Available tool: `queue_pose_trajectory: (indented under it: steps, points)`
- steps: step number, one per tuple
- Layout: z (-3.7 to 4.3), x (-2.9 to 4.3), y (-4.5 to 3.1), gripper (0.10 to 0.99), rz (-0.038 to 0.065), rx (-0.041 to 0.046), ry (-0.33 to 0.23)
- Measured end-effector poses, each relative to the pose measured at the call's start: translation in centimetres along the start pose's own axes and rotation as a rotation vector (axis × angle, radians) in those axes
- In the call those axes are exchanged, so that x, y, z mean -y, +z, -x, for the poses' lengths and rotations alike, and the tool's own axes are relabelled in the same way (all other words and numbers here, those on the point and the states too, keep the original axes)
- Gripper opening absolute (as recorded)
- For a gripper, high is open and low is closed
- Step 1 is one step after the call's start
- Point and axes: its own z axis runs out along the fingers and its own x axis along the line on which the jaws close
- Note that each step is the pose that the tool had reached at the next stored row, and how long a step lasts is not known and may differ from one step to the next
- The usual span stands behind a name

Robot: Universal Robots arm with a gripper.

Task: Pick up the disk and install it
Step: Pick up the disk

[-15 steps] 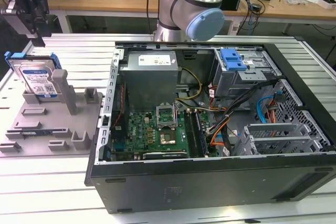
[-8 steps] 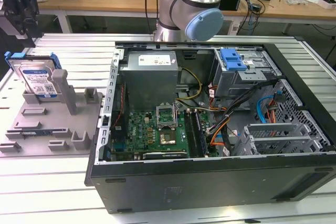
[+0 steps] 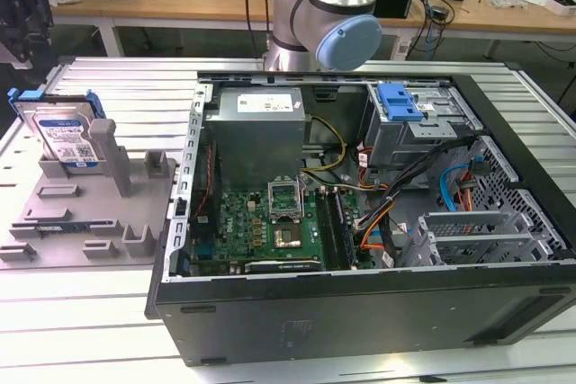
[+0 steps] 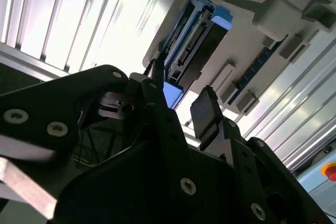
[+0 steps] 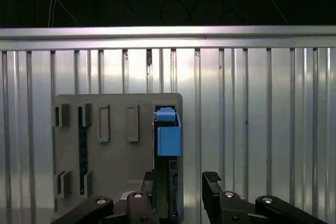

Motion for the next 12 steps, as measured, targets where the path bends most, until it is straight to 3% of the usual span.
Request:
queue_pose_trajectory:
  steps: [4, 12]
  points:
    - [-0.01, -0.81, 0.27, 0.482, 0.0, 0.0, 0.0]
    - [-0.04, -1.33, 0.86, 0.482, 0.0, 0.0, 0.0]
